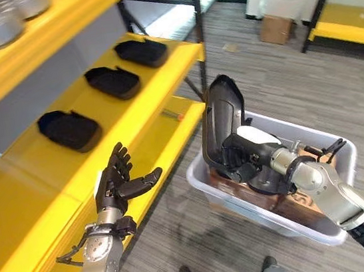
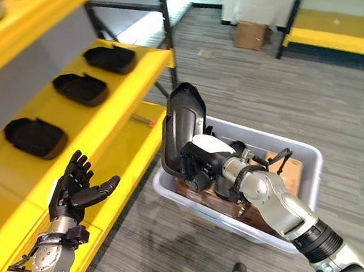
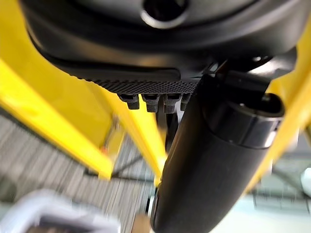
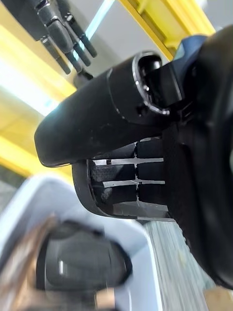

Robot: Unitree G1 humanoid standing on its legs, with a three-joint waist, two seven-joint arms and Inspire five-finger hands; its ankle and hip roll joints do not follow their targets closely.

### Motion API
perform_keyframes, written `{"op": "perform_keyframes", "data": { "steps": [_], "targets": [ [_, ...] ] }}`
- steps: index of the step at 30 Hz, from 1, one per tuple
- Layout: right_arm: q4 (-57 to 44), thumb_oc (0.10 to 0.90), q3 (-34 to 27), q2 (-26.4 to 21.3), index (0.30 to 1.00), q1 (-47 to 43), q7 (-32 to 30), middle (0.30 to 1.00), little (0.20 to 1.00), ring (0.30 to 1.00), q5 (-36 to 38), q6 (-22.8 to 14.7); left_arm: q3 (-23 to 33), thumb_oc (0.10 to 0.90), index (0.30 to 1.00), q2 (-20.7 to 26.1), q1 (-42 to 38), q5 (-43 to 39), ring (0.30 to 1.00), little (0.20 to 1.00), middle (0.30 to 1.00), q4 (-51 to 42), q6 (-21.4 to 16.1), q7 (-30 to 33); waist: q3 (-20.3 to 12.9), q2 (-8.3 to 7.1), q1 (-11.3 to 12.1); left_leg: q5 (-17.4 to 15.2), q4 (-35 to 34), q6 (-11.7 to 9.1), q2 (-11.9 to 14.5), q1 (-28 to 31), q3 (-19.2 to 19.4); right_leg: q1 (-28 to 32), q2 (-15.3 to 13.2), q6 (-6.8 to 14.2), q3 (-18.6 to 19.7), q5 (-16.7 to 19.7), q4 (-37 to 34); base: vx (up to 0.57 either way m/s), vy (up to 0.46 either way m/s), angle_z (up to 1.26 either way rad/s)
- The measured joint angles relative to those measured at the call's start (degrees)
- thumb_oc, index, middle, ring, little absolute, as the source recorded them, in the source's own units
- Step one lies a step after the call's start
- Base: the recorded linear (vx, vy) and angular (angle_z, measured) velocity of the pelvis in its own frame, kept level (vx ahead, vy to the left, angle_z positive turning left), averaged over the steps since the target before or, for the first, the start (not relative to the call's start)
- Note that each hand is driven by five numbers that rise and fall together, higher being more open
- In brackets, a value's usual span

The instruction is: Move parts from the plastic box to the shelf.

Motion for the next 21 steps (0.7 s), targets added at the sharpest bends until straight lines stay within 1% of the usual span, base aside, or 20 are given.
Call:
{"op": "perform_keyframes", "data": {
  "steps": [2,3,4,5,6,7,8,9,10,11,12,13,14,15,16,17,18,19,20,21],
  "targets": [
    [-0.14,0.4,0.17,2.2,0.3,-0.01,-0.85,0.3,0.3,0.3,0.24,0.04,0.38,0.9,1.0,0.38,0.14,0.0,1.0,1.0,1.0,-0.39,-0.09,-0.47,-0.15,-0.27,1.45,0.04,-0.62,0.82,-1.32,0.07,-0.52,1.1,-0.77,0.17,-0.31,2.61,-2.04,-0.07,0.224,0.26],
    [-0.36,0.4,0.24,3.45,0.3,0.01,-1.18,0.3,0.3,0.3,0.25,0.04,0.65,0.9,1.0,0.73,0.28,0.0,1.0,1.0,1.0,-0.85,-0.09,-0.77,-0.23,-0.46,2.47,0.0,-0.74,1.1,-1.81,-0.07,-0.89,1.76,-1.11,0.71,-0.93,4.01,-3.07,-0.03,0.114,0.33],
    [-0.44,0.4,0.73,4.36,0.3,-0.04,-1.81,0.3,0.3,0.3,0.25,0.02,0.59,0.9,1.0,1.52,0.35,0.0,1.0,1.0,1.0,-1.01,-0.09,-0.86,-0.28,-0.56,3.14,0.14,-0.94,1.32,-2.14,-0.06,-1.73,2.63,-1.2,0.78,-2.13,4.91,-3.51,-0.09,0.274,0.42],
    [-0.49,0.4,1.06,5.0,0.3,0.02,-1.97,0.3,0.3,0.3,0.24,-0.1,0.76,0.9,1.0,2.25,0.46,0.0,1.0,1.0,1.0,-1.21,0.0,-1.35,-0.47,-0.94,3.81,0.21,-1.29,1.54,-2.49,0.0,-2.51,3.23,-1.37,1.31,-2.88,5.41,-3.64,-0.09,0.234,0.6],
    [-0.52,0.4,1.08,5.68,0.3,0.39,-2.24,0.3,0.3,0.3,0.22,-0.57,1.34,0.9,1.0,2.67,0.8,0.02,1.0,1.0,1.0,-1.69,0.05,-2.18,-0.74,-1.95,4.11,0.45,-1.58,1.95,-3.32,-0.4,-3.55,3.91,-1.67,2.19,-2.69,6.21,-3.77,-0.2,0.452,0.78],
    [-1.77,0.4,1.14,6.05,0.3,1.52,-2.49,0.3,0.3,0.3,0.12,-0.24,1.14,0.9,1.0,2.71,0.79,0.01,1.0,1.0,1.0,-1.79,0.68,-3.13,-1.06,-3.44,4.1,-0.22,-0.5,2.84,-3.31,-2.53,-3.55,4.44,-2.43,2.75,-2.74,6.89,-3.62,-0.14,0.285,0.89],
    [-3.03,0.4,0.91,5.78,0.3,2.62,-2.7,0.3,0.3,0.3,-0.11,0.02,0.28,0.9,1.0,2.69,0.33,0.01,1.0,1.0,1.0,-1.9,1.29,-3.68,-1.43,-4.43,3.36,-1.03,0.43,3.49,-3.63,-3.96,-2.61,4.11,-2.94,2.57,-2.63,7.43,-3.33,-0.19,0.252,0.99],
    [-3.62,0.4,0.74,5.47,0.3,3.49,-3.11,0.3,0.3,0.3,-0.47,0.23,-0.95,0.9,1.0,2.58,-0.22,0.0,1.0,1.0,1.0,-1.89,1.91,-4.39,-1.46,-4.85,2.25,-0.91,0.91,4.32,-3.3,-5.0,-2.56,3.87,-3.45,2.48,-2.31,8.48,-2.24,-0.14,0.038,0.76],
    [-3.64,0.4,0.74,5.06,0.3,4.46,-3.65,0.3,0.3,0.3,-0.46,0.32,-2.42,0.9,1.0,2.53,-0.37,-0.08,1.0,1.0,1.0,-1.87,2.36,-4.49,-1.45,-4.79,1.74,2.1,-1.59,5.71,-3.4,-4.3,-4.08,-0.18,-3.67,3.4,-0.13,7.54,2.57,-0.14,0.024,0.69],
    [-3.67,0.4,0.7,4.75,0.3,5.37,-4.68,0.3,0.3,0.3,-0.46,0.26,-3.0,0.9,1.0,2.36,-0.98,-0.09,1.0,1.0,1.0,-1.66,2.52,-4.4,-1.45,-4.63,0.93,3.09,-3.47,6.08,-3.22,-4.27,-5.91,-0.68,-1.15,4.4,3.17,3.38,0.92,-0.07,-0.003,0.61],
    [-3.68,0.4,0.42,4.38,0.3,6.2,-5.33,0.3,0.3,0.3,-0.46,0.24,-3.76,0.9,1.0,2.25,-1.97,-0.08,1.0,1.0,1.0,-1.37,2.53,-4.39,-1.45,-4.64,-0.1,4.26,-5.29,6.71,-3.27,-4.31,-7.63,-0.9,1.43,4.82,6.49,0.92,-1.04,-0.03,0.004,1.06],
    [-3.68,0.4,-0.48,3.99,0.3,7.7,-6.24,0.3,0.3,0.3,-0.46,0.17,-5.72,0.9,1.0,2.24,-3.8,-0.06,1.0,1.0,1.0,-1.02,2.54,-4.41,-1.43,-4.6,-1.81,5.85,-6.9,6.96,-3.57,-4.74,-10.96,-1.15,5.62,5.23,11.64,-1.22,-2.94,-0.02,0.012,1.53],
    [-3.68,0.4,-1.68,3.68,0.3,9.32,-6.73,0.3,0.3,0.3,-0.42,0.02,-8.59,0.9,1.0,2.13,-5.82,-0.07,1.0,1.0,1.0,-1.06,2.5,-4.44,-1.41,-4.57,-2.79,5.85,-6.98,6.84,-3.84,-5.53,-13.27,-3.14,12.23,3.48,17.68,-4.42,-2.19,-0.01,0.021,1.32],
    [-3.95,0.4,-1.68,3.47,0.3,9.49,-6.74,0.3,0.3,0.3,-0.34,-1.2,-8.9,0.9,1.0,2.16,-4.9,-0.04,1.0,1.0,1.0,-2.2,2.51,-4.42,-1.62,-4.91,-2.8,5.75,-7.2,6.67,-5.33,-4.91,-13.04,-3.27,15.49,1.87,17.82,-4.54,-3.6,0.02,-0.096,0.77],
    [-4.47,0.4,-1.68,1.99,0.3,9.46,-6.59,0.3,0.3,0.3,-0.21,-1.82,-8.9,0.9,1.0,0.94,-3.88,-0.02,1.0,1.0,1.0,-3.4,2.48,-3.97,-1.73,-2.7,-3.09,5.78,-7.13,6.36,-5.31,-5.05,-13.38,-2.85,16.71,-0.61,16.72,-4.49,-3.88,0.02,-0.185,0.21],
    [-4.64,0.4,-1.56,0.84,0.3,9.76,-6.32,0.3,0.3,0.3,-0.3,-2.27,-8.64,0.9,1.0,0.04,-2.08,-0.04,1.0,1.0,1.0,-5.22,2.36,-3.58,-2.0,-2.02,-3.15,6.74,-6.91,4.68,-5.33,-4.81,-14.87,-1.31,17.36,-1.71,17.42,-4.81,-5.64,0.05,-0.25,0.37],
    [-4.89,0.4,-1.24,-0.53,0.3,10.13,-6.05,0.3,0.3,0.3,-0.28,-2.72,-8.68,0.9,1.0,-0.54,-0.5,-0.84,1.0,1.0,1.0,-7.04,2.29,-2.88,-2.08,-2.03,-3.29,6.54,-6.94,3.61,-5.08,-4.3,-16.01,1.28,17.9,-2.16,17.49,-3.96,-8.98,0.05,-0.21,0.32],
    [-4.89,0.4,-1.02,-1.28,0.3,9.92,-5.98,0.3,0.3,0.3,-0.27,-3.39,-8.17,0.9,1.0,-0.69,0.83,-2.25,1.0,1.0,1.0,-7.97,2.11,-2.98,-2.21,-2.09,-2.17,6.17,-7.0,2.92,-4.53,-3.91,-15.5,2.49,18.1,-2.84,16.75,-2.81,-11.0,0.06,-0.155,0.23],
    [-4.88,0.4,-0.96,-1.27,0.3,9.48,-5.98,0.3,0.3,0.3,-0.27,-3.77,-7.08,0.9,1.0,-0.87,2.34,-2.18,1.0,1.0,1.0,-8.19,2.04,-2.89,-2.51,-1.77,-1.01,6.01,-7.17,2.36,-3.8,-3.91,-15.23,2.63,18.76,-3.16,16.11,-2.91,-10.7,0.05,-0.121,0.03],
    [-4.87,0.4,-0.57,-0.76,0.3,8.27,-5.88,0.3,0.3,0.3,-0.28,-3.83,-5.0,0.9,1.0,-0.89,4.36,-2.14,1.0,1.0,1.0,-8.06,2.16,-2.6,-2.72,-1.47,-0.46,5.79,-7.16,2.06,-2.94,-3.82,-15.19,2.76,19.5,-3.65,15.51,-3.17,-10.68,0.03,-0.099,0.08]
  ]
}}
